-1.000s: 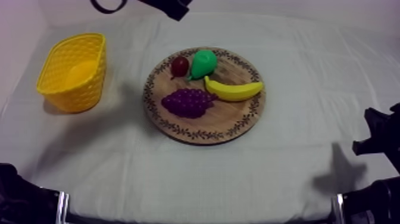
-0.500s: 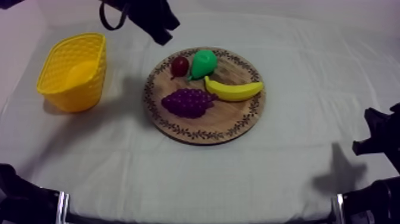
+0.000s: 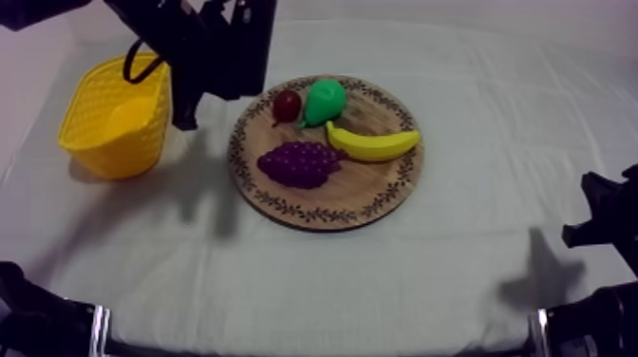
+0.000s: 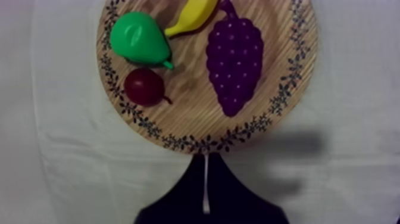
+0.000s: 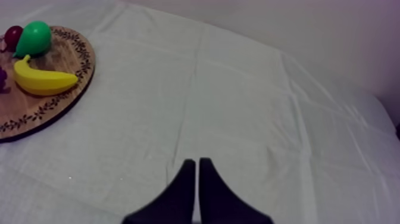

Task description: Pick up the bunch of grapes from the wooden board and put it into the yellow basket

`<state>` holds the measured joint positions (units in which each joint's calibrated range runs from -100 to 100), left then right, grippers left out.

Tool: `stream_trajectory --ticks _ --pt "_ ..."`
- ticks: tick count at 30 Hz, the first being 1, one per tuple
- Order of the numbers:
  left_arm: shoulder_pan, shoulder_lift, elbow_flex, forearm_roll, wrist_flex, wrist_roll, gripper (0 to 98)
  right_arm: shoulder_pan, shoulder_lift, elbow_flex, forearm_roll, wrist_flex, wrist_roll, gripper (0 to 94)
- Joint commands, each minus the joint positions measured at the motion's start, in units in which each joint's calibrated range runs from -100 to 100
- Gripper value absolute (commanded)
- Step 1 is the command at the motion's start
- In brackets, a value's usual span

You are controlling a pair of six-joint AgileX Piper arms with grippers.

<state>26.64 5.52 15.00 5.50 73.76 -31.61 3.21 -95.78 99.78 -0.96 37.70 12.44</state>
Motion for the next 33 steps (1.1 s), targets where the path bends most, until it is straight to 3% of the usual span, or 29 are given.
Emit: stream_trajectory --ticks 1,6,13,17,23,33 --pt "0.28 -0.19 0.72 -0.18 -0.34 0.01 0.0 0.01 0.02 -0.01 0.00 0.04 -0.01 0.3" --pt "1.42 -0.50 1.92 -0.47 -1.66 0.85 3.2 0.01 0.02 -0.01 0.00 0.04 -0.01 0.3" --pt "2.55 -0.71 5.54 -1.39 -5.86 3.95 58.1 0.01 0.02 -0.01 0.00 0.04 -0.01 0.3" --pt "2.47 -0.63 8.83 -1.39 -9.08 5.26 76.3 0.01 0.02 -0.01 0.00 0.04 -0.01 0.3" --pt "2.87 -0.12 10.40 -1.31 -10.98 6.41 85.8 0.01 0.02 -0.01 0.00 0.04 -0.01 0.3" --pt "4.68 4.10 9.60 -1.10 -13.72 8.00 86.6 0.01 0.02 -0.01 0.00 0.04 -0.01 0.3"
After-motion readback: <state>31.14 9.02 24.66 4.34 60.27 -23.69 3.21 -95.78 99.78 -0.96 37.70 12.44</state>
